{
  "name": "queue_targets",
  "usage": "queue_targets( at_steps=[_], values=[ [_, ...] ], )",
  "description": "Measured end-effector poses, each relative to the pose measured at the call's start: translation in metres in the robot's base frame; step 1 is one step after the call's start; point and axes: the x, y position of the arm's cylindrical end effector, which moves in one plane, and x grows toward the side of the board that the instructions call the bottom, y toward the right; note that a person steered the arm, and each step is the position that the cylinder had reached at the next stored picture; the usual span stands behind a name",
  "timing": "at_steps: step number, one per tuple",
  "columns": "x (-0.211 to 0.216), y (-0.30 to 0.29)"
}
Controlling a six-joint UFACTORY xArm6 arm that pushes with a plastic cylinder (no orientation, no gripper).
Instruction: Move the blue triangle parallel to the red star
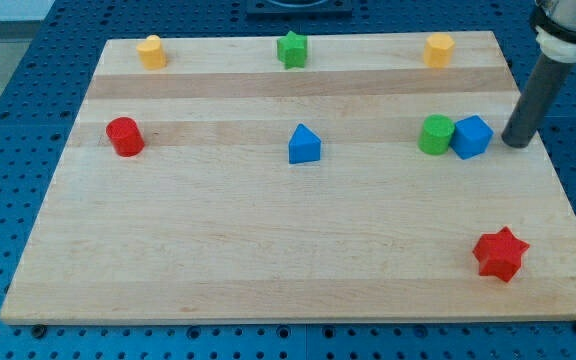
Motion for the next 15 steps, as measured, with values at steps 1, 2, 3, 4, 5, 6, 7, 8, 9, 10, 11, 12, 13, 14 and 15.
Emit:
queue_targets(
  at_steps=[1, 2, 3, 4, 5, 6, 7, 8, 9, 10, 11, 12, 13, 14, 15],
  values=[
    [0.0, 0.0],
    [0.0, -0.003],
    [0.0, -0.013],
    [0.0, -0.025],
    [0.0, -0.038],
    [0.0, -0.051],
    [0.0, -0.063],
    [0.0, -0.074],
    [0.001, -0.087],
    [0.006, -0.099],
    [0.017, -0.107],
    [0.021, -0.115],
    [0.014, -0.121],
    [-0.004, -0.135],
    [-0.023, -0.165]
  ],
)
